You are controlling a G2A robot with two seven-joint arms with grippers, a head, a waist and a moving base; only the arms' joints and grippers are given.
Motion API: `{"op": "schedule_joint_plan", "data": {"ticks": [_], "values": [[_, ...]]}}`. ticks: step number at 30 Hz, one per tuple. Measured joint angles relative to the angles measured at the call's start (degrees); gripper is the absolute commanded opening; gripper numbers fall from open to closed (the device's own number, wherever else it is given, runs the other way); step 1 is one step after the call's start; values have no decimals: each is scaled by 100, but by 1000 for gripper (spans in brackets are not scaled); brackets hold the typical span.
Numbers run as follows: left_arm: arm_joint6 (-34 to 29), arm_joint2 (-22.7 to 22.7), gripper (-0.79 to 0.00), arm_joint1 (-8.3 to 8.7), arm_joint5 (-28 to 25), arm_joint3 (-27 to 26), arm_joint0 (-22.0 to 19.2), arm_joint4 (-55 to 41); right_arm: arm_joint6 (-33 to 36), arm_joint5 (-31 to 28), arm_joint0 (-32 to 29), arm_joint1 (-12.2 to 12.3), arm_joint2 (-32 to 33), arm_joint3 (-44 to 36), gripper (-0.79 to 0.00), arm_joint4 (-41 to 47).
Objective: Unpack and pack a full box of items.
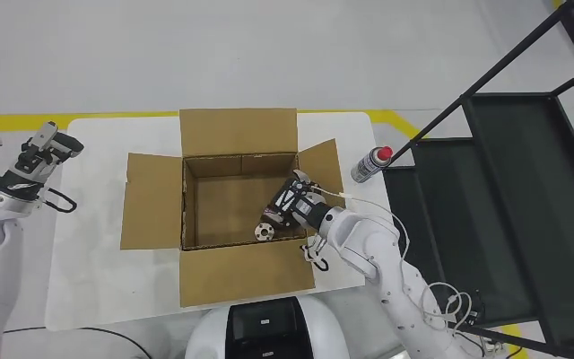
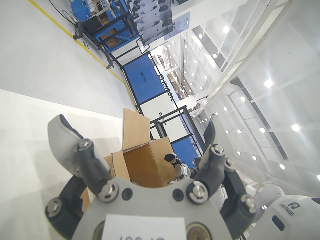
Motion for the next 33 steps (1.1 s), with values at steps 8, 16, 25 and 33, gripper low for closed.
{"op": "schedule_joint_plan", "data": {"ticks": [8,16,25,33], "values": [[0,0,0,0,0,0,0,0,1644,573,600,-113,-397,-175,0,1016],[0,0,0,0,0,0,0,0,3238,1390,2016,-407,-1684,968,0,1401],[0,0,0,0,0,0,0,0,3026,1738,2472,-533,-1983,1811,0,1481],[0,0,0,0,0,0,0,0,3027,1737,2471,-533,-1983,1810,0,1479]]}}
